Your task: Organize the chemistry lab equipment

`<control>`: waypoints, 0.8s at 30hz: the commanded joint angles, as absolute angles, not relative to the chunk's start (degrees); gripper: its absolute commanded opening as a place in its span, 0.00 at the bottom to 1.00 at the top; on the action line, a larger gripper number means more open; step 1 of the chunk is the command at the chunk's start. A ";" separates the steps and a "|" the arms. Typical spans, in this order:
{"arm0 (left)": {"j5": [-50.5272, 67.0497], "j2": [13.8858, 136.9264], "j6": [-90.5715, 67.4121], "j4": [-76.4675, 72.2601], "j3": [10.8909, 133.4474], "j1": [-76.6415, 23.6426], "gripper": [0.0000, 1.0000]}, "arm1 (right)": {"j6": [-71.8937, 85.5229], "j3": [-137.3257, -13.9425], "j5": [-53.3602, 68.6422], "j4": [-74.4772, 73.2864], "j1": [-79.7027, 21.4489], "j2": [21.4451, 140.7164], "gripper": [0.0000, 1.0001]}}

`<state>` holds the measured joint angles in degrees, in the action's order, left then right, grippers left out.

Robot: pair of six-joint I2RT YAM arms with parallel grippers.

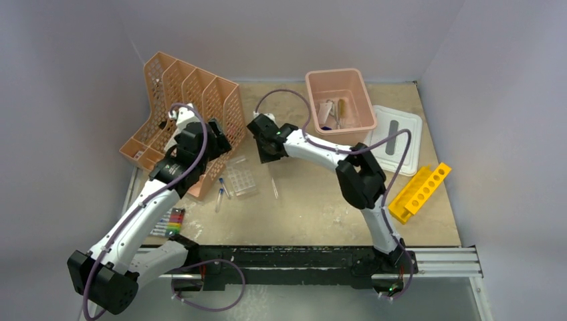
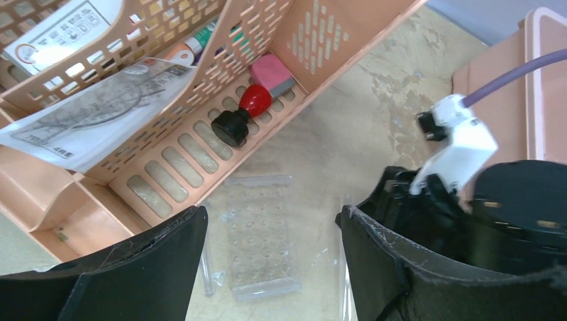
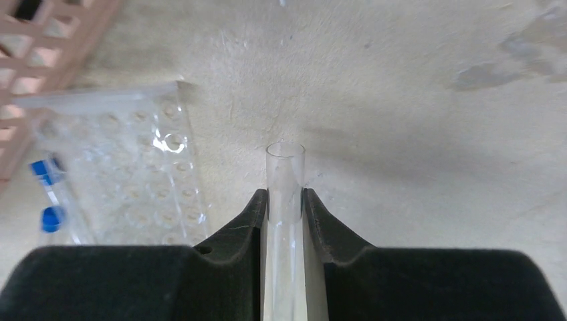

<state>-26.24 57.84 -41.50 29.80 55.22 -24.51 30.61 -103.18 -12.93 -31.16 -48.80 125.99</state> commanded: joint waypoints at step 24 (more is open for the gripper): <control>10.91 84.31 -42.27 -11.02 60.02 -35.62 0.61 | 38.62 -87.03 -8.86 -14.78 -33.94 91.66 0.15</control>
